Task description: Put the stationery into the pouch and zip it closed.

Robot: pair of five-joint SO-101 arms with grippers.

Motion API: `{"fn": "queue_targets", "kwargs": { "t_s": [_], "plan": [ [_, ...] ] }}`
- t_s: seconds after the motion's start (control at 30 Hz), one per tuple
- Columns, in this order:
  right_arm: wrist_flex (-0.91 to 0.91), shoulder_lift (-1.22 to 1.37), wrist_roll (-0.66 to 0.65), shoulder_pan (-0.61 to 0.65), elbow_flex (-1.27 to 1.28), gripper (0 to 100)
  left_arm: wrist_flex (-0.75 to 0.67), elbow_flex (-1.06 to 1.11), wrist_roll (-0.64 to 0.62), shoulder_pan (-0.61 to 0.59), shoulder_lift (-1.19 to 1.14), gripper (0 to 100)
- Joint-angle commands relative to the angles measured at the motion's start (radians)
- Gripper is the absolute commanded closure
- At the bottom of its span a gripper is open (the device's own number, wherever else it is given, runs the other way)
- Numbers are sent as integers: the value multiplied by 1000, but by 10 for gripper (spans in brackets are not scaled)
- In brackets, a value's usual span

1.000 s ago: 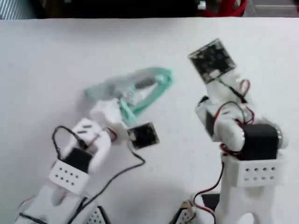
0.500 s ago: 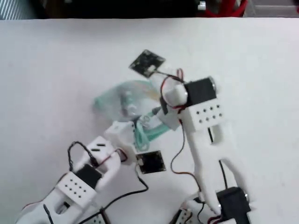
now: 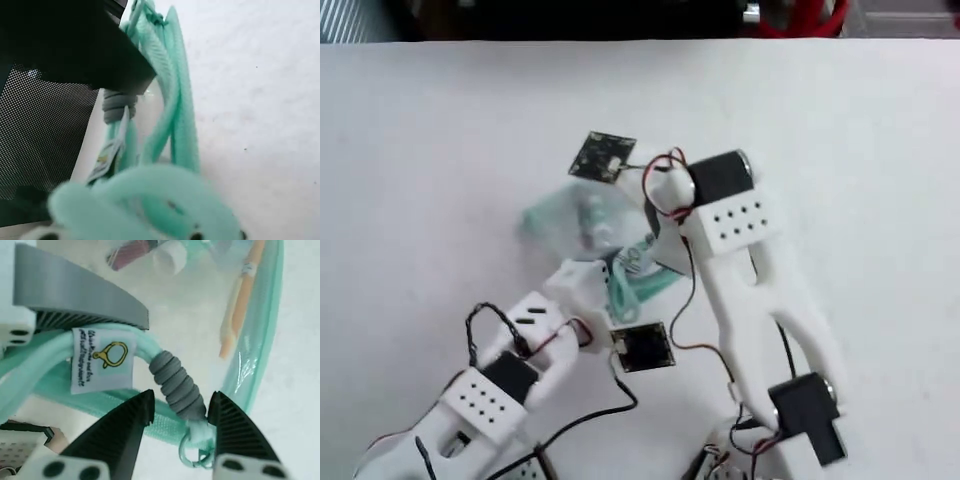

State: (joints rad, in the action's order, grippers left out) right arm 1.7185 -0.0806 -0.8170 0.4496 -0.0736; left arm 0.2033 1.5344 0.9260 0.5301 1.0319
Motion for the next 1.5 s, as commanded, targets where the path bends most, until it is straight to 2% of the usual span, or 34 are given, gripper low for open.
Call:
{"fn": "queue_targets", "kwargs": {
  "t_s": [0.0,0.07,0.13,0.2,0.4,0.47,0.6,0.73,0.97,1.17,1.27,1.47],
  "plan": [
    [-2,64,-11,4,-91,825,0,29,-41,25,-16,976],
    [-1,94,-11,2,-114,876,0,28,-41,24,-16,976],
    [-2,102,-5,2,-124,992,0,28,-41,24,-16,976],
    [-2,101,-5,-4,-129,954,-2,28,-41,24,-16,976],
    [-1,71,-2,-79,-163,980,-2,21,-41,24,-16,976],
    [-1,25,6,-96,-166,980,-3,17,-78,19,-16,976],
    [-10,-128,100,-114,-167,980,-20,-55,-218,-53,-18,976],
    [-67,-275,181,-114,-161,980,-15,-129,-371,-68,-22,976],
    [-140,-381,416,-91,-160,980,-3,-204,-526,-22,-21,976],
    [-183,-397,628,-12,-175,980,146,-350,-675,59,-22,976],
    [-260,-429,732,15,-199,981,149,-359,-701,102,-22,976],
    [-449,-444,838,67,-196,981,149,-356,-704,166,-24,976]
  ]
}}
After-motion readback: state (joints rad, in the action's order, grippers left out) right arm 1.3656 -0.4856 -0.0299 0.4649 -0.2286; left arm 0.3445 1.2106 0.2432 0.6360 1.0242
